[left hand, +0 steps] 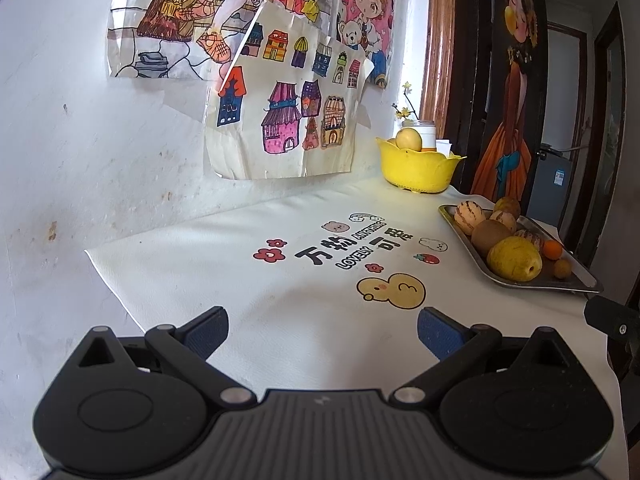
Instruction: Organize fruits
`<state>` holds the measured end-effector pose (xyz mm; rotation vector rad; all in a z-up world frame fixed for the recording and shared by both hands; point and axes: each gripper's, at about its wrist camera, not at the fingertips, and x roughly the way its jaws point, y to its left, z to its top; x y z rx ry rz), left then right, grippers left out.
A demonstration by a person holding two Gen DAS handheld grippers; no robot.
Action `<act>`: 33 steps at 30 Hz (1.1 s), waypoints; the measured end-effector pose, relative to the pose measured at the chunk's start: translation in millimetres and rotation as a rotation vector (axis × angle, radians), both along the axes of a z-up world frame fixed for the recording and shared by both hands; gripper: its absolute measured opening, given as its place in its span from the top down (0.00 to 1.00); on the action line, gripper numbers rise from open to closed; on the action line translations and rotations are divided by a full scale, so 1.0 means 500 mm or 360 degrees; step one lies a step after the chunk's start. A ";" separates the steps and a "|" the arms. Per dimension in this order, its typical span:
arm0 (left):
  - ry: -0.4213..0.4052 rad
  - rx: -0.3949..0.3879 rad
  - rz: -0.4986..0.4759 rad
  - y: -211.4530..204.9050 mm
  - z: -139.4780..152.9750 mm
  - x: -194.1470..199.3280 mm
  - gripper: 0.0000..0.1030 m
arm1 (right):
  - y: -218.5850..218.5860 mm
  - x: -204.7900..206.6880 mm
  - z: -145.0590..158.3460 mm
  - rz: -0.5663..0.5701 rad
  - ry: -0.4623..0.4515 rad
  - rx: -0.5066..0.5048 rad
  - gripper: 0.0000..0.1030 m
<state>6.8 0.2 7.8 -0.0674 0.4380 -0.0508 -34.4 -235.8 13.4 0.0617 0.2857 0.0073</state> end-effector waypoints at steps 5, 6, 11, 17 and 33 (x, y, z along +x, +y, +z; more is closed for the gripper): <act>0.0003 0.0001 0.0003 0.000 -0.001 0.000 0.00 | -0.001 0.000 0.000 0.0003 0.0002 0.0000 0.00; 0.0006 -0.0001 0.0007 0.000 -0.003 0.000 0.00 | 0.000 0.001 0.000 0.0003 0.0005 0.0001 0.00; 0.0015 -0.0006 0.0013 0.001 -0.006 -0.001 0.00 | 0.000 0.001 -0.004 0.0003 0.0018 0.0005 0.00; 0.0015 -0.0008 0.0013 0.000 -0.006 -0.002 0.00 | 0.001 0.002 -0.004 0.0002 0.0020 0.0004 0.00; 0.0051 -0.0045 0.0053 0.003 -0.002 -0.002 0.00 | 0.006 0.001 -0.011 0.0017 0.0028 0.0001 0.00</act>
